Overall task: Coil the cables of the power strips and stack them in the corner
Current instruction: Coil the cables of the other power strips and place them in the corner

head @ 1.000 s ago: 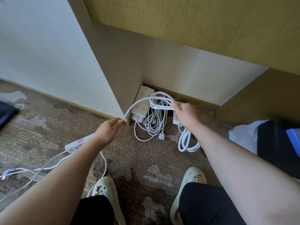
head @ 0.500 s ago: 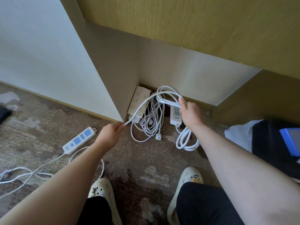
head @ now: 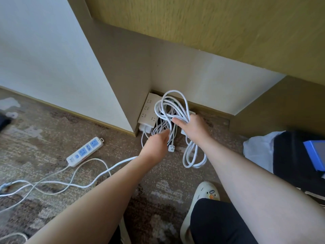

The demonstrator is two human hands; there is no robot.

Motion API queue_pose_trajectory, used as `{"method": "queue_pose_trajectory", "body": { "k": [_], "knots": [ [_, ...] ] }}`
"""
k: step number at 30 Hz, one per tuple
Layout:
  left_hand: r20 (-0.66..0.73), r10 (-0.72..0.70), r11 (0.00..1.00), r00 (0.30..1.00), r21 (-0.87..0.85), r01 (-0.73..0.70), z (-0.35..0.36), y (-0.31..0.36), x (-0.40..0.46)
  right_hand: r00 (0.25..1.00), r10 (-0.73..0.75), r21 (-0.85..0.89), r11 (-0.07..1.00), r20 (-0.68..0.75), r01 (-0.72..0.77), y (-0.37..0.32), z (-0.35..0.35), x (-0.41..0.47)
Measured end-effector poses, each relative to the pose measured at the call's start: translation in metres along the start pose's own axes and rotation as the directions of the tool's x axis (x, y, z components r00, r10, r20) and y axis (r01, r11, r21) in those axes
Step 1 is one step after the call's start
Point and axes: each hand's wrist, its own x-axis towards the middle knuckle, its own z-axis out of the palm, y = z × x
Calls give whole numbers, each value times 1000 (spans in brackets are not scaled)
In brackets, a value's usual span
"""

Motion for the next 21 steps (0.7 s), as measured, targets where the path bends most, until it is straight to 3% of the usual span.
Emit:
{"method": "queue_pose_trajectory", "body": {
  "k": [2,7,15,21],
  "knots": [
    [48,12,1000,999,21,-13,2,3,0,1000,-10,15,1000,28,9,0,0,0],
    [13,-13,993,1000,-115,15,0,6,-3,996,49,159,985,78,-61,-7,1,1],
    [11,7,978,1000,-208,-5,7,12,-7,994,17,157,987,112,-34,-16,-2,2],
    [183,31,953,983,-301,25,12,11,-12,995,31,169,985,92,-46,-18,-10,2]
  ]
}}
